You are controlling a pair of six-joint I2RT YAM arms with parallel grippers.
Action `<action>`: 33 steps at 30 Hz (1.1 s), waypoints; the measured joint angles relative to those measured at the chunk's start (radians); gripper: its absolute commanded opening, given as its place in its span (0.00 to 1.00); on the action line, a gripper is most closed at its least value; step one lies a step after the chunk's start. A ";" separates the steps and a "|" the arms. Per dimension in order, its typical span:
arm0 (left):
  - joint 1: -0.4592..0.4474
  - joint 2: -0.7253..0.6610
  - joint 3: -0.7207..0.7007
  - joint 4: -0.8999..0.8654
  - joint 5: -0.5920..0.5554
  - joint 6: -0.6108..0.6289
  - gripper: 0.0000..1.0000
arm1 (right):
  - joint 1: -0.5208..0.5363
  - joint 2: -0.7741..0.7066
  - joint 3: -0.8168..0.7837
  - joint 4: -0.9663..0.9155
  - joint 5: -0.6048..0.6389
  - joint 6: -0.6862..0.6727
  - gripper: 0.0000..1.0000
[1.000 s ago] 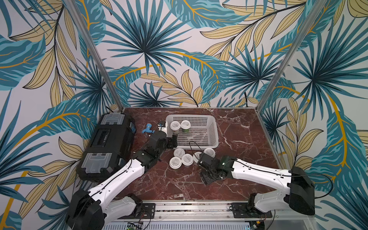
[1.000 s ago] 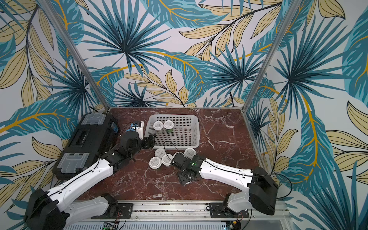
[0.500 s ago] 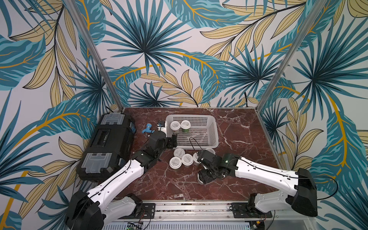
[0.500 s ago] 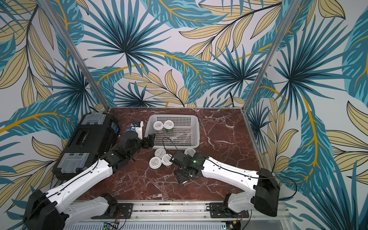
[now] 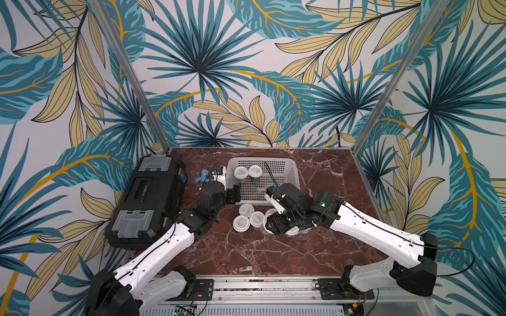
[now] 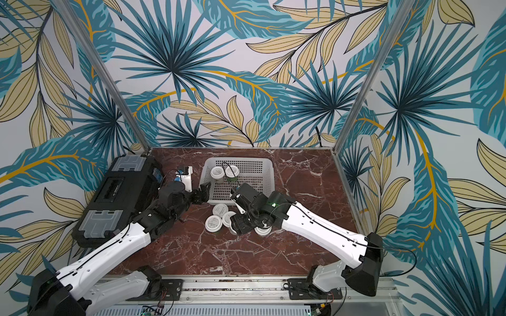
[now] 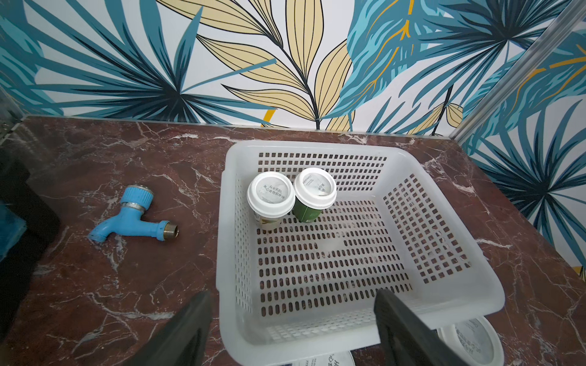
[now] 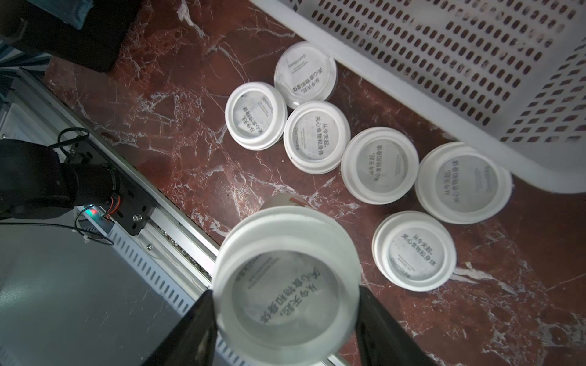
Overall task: Put the yogurt in the basket
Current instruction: Pick up the yogurt from the center of the board, then place the yogurt in the basket.
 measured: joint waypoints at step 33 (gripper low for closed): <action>0.037 0.019 -0.015 0.001 0.010 0.001 0.84 | -0.463 0.740 0.836 -0.161 -0.060 -0.290 0.66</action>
